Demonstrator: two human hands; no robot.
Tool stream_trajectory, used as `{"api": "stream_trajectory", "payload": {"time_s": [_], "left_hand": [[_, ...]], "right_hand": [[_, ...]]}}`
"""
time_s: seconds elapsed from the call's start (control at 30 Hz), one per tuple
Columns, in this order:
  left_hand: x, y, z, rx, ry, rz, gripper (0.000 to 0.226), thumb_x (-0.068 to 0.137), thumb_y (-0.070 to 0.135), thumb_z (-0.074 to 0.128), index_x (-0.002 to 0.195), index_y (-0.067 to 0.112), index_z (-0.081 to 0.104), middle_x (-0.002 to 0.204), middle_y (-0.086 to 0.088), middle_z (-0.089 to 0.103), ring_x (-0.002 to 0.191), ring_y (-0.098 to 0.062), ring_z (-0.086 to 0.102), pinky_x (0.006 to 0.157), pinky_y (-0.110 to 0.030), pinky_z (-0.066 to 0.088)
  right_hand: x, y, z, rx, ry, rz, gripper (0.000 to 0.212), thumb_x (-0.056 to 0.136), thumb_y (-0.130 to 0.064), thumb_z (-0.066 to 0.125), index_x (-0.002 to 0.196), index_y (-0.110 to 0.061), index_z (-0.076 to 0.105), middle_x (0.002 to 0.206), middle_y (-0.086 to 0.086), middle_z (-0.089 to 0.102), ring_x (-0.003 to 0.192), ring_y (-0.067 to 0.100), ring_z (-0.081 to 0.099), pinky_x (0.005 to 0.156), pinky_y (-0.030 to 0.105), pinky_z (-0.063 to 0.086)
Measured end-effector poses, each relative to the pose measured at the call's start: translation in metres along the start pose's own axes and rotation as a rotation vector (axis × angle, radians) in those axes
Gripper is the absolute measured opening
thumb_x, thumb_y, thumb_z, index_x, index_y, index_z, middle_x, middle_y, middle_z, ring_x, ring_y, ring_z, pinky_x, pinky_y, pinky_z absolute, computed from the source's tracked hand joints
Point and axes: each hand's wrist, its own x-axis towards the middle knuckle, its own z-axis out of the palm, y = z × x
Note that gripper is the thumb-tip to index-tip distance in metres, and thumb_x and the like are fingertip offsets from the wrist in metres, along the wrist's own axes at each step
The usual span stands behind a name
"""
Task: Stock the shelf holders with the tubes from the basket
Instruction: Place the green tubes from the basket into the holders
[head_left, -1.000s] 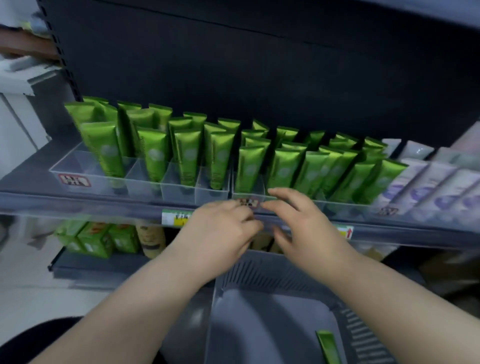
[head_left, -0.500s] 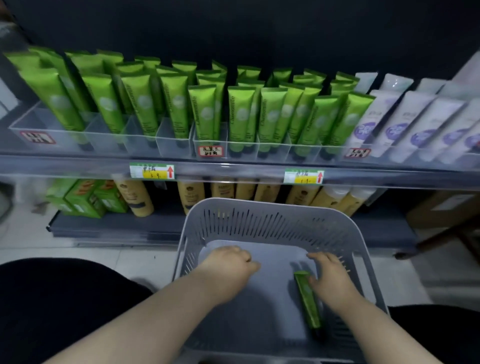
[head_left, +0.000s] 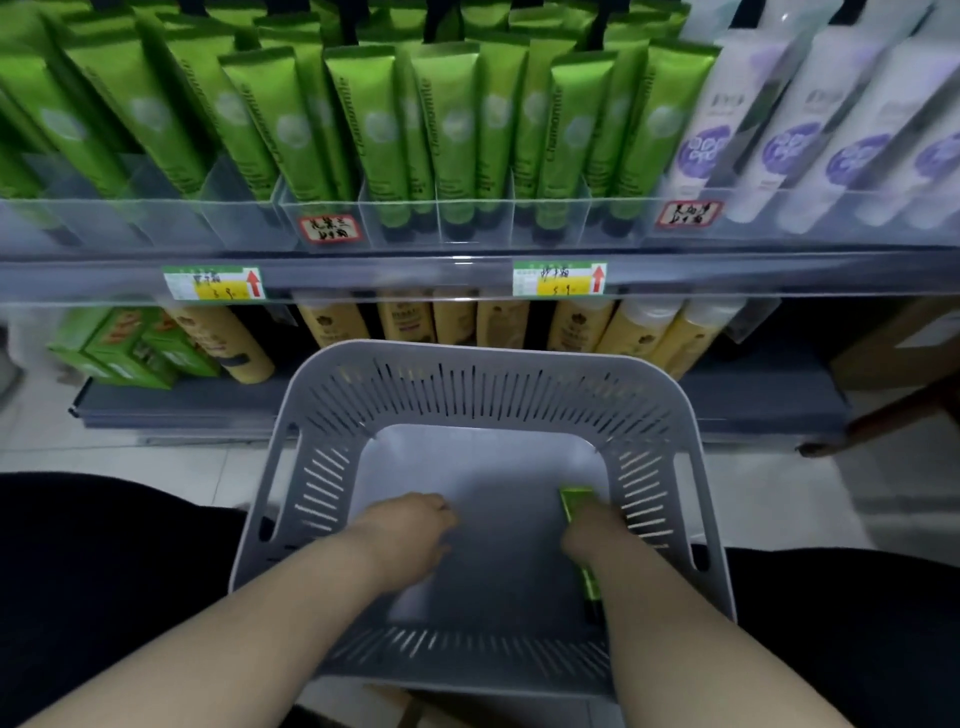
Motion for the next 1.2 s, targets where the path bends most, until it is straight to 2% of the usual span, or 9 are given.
{"api": "stream_trajectory", "payload": {"time_s": [0.13,0.3,0.4,0.63,0.7,0.83,0.97,1.1,1.2], "left_hand": [[0.014,0.006,0.003,-0.152,-0.020,-0.049,0.045,0.094,0.033,0.047,0.138,0.027,0.042,0.141,0.002,0.041,0.127,-0.020,0.042,0.106,-0.032,0.035],[0.033,0.013,0.013,-0.306,-0.063,-0.070,0.036,0.093,0.026,0.050,0.127,0.014,0.055,0.130,-0.006,0.055,0.118,-0.022,0.051,0.101,-0.027,0.037],[0.045,0.013,0.020,-0.475,-0.096,-0.163,0.038,0.092,0.027,0.054,0.128,0.016,0.055,0.130,-0.004,0.056,0.117,-0.020,0.053,0.101,-0.025,0.039],[0.070,0.017,0.026,-0.835,0.033,-0.334,0.070,0.086,0.021,0.061,0.146,0.019,0.025,0.137,-0.008,0.046,0.119,-0.025,0.052,0.099,-0.034,0.045],[0.074,0.017,0.024,-0.883,0.167,-0.325,0.062,0.087,0.018,0.061,0.142,0.020,0.033,0.136,-0.007,0.046,0.119,-0.025,0.051,0.100,-0.033,0.043],[0.070,0.014,0.016,-0.871,0.268,-0.301,0.022,0.088,0.017,0.062,0.110,0.015,0.061,0.105,-0.010,0.064,0.098,-0.023,0.059,0.085,-0.025,0.045],[0.059,0.007,0.007,-0.895,0.346,-0.261,0.013,0.085,0.019,0.067,0.079,0.025,0.057,0.079,-0.002,0.060,0.077,-0.017,0.053,0.071,-0.025,0.042],[0.044,0.009,-0.009,-1.003,0.442,-0.195,0.014,0.085,0.013,0.065,0.080,0.024,0.059,0.076,0.002,0.061,0.073,-0.013,0.052,0.068,-0.018,0.041],[0.029,0.008,-0.027,-0.955,0.526,-0.108,0.010,0.084,0.013,0.066,0.086,0.023,0.065,0.081,0.007,0.062,0.076,-0.007,0.055,0.071,-0.013,0.040]], "right_hand": [[0.010,0.004,0.013,0.110,0.105,0.042,0.062,0.092,-0.012,0.045,0.146,-0.007,0.015,0.147,0.021,0.025,0.133,0.035,0.036,0.107,0.037,0.033],[0.017,0.003,0.017,0.301,0.119,0.039,0.055,0.090,-0.013,0.052,0.139,-0.005,0.029,0.142,0.018,0.037,0.128,0.033,0.042,0.104,0.035,0.037],[0.017,-0.003,0.015,0.280,0.069,-0.060,0.043,0.083,-0.019,0.060,0.124,-0.007,0.051,0.130,0.016,0.052,0.119,0.033,0.051,0.097,0.033,0.043],[0.008,-0.022,0.011,0.455,-0.023,-0.296,0.020,0.086,-0.032,0.060,0.097,-0.015,0.060,0.106,0.009,0.063,0.098,0.024,0.058,0.076,0.023,0.038],[0.008,-0.026,0.010,0.455,-0.051,-0.353,0.010,0.086,-0.029,0.060,0.083,-0.021,0.055,0.098,0.007,0.061,0.090,0.021,0.055,0.074,0.024,0.039],[0.006,-0.032,0.009,0.440,-0.040,-0.409,0.028,0.085,-0.021,0.063,0.065,-0.024,0.043,0.082,0.002,0.055,0.083,0.018,0.051,0.071,0.023,0.038],[-0.002,-0.040,0.001,0.483,-0.024,-0.474,0.022,0.085,-0.022,0.063,0.068,-0.021,0.049,0.072,-0.002,0.053,0.081,0.017,0.052,0.070,0.022,0.038],[-0.015,-0.054,-0.009,0.469,0.092,-0.543,0.008,0.087,-0.024,0.060,0.087,-0.016,0.056,0.093,0.008,0.063,0.082,0.017,0.052,0.066,0.021,0.035],[-0.029,-0.062,-0.019,0.479,0.174,-0.596,0.009,0.087,-0.021,0.060,0.086,-0.012,0.058,0.082,0.003,0.059,0.080,0.021,0.055,0.063,0.023,0.041]]}}
